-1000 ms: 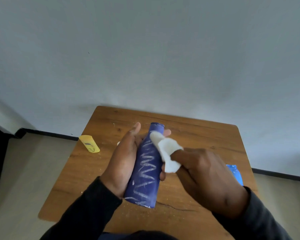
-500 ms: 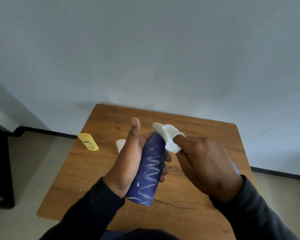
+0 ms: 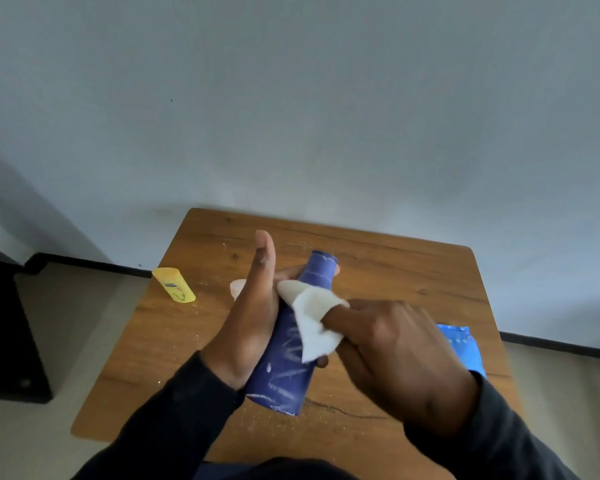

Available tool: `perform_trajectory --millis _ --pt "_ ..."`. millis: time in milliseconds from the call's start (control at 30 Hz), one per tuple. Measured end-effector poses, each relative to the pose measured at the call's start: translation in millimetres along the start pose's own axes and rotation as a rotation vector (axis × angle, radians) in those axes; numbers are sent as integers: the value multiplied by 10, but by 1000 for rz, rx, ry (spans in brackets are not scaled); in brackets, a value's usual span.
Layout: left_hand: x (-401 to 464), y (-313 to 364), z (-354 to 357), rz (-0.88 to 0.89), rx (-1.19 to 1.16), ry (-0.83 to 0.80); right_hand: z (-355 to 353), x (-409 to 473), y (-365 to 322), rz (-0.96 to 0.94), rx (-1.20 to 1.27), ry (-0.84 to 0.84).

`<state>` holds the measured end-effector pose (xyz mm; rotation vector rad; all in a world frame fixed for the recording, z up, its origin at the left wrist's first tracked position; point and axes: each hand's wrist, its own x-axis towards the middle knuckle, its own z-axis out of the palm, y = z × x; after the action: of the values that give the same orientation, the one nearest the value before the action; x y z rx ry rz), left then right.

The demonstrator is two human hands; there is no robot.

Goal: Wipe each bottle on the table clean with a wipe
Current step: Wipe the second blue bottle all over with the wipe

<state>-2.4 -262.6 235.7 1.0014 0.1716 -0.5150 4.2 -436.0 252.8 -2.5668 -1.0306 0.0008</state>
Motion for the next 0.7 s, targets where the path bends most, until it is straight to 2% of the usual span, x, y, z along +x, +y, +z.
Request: perform_trajectory --millis 100,267,400,567,700 --pt "-3 -6 -11 29 18 -52 -97 58 133 84 -22 132" --pt "54 30 36 27 3 26 -15 3 -20 -40 -5 9" --pt "36 43 -16 29 15 -78 -116 68 194 52 -34 174" --pt "79 103 -4 8 -57 -33 -40 2 6 -64 31 69" --pt "84 123 -28 11 -90 -60 -89 62 137 29 -18 158"
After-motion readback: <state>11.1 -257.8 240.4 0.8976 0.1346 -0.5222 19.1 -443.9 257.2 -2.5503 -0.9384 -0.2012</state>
